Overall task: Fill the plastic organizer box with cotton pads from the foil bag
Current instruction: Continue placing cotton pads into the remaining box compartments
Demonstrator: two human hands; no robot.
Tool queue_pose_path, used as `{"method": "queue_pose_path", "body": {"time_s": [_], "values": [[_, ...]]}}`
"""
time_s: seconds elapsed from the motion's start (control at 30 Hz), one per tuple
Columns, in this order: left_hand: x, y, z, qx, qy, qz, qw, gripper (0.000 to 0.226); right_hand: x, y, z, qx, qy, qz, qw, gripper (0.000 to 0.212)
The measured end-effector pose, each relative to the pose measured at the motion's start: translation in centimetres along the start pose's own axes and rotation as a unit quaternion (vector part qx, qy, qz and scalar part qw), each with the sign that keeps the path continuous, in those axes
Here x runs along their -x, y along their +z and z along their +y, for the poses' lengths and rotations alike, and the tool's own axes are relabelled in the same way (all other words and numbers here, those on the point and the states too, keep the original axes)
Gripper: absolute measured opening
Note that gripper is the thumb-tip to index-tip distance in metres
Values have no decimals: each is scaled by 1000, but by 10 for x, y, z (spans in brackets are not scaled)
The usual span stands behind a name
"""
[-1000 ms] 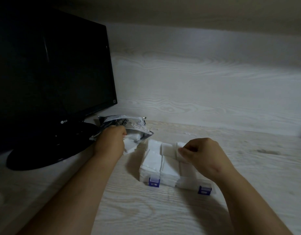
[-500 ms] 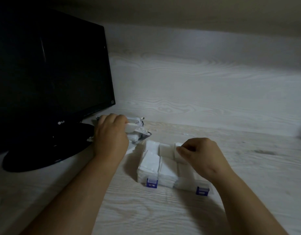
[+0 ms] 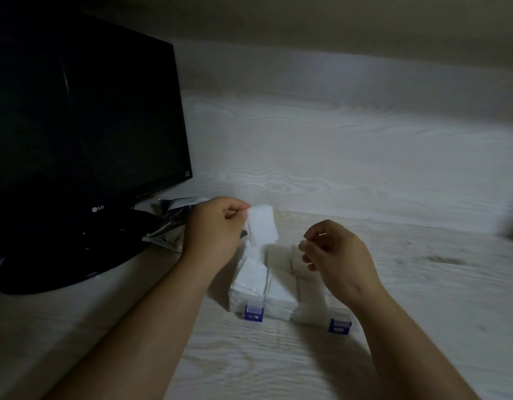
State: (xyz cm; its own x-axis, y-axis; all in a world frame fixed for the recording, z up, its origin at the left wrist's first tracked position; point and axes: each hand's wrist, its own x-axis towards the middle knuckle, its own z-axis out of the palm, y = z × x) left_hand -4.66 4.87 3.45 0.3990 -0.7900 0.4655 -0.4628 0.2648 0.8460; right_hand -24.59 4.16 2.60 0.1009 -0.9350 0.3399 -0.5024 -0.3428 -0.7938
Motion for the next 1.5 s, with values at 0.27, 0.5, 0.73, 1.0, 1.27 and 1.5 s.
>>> {"method": "queue_pose_path", "body": {"time_s": [0.27,0.5,0.73,1.0,1.27,1.5], "values": [[7,12,12,-8,-42,-110,993,15,4,0,-12,-155,14,-30,987,13],[15,29,22,25,-31,-124,991,13,1,-7,-11,-173,25,-10,984,18],[31,38,14,21,7,-148,989,16,-2,-21,-8,-166,79,-18,983,13],[40,40,11,-56,31,-215,975,5,-1,-35,-9,-80,127,-102,983,7],[50,39,20,-204,84,-259,940,15,0,-37,-10,29,175,-155,972,7],[53,40,20,-245,107,-291,919,21,2,-35,-13,89,198,-206,954,9]]}}
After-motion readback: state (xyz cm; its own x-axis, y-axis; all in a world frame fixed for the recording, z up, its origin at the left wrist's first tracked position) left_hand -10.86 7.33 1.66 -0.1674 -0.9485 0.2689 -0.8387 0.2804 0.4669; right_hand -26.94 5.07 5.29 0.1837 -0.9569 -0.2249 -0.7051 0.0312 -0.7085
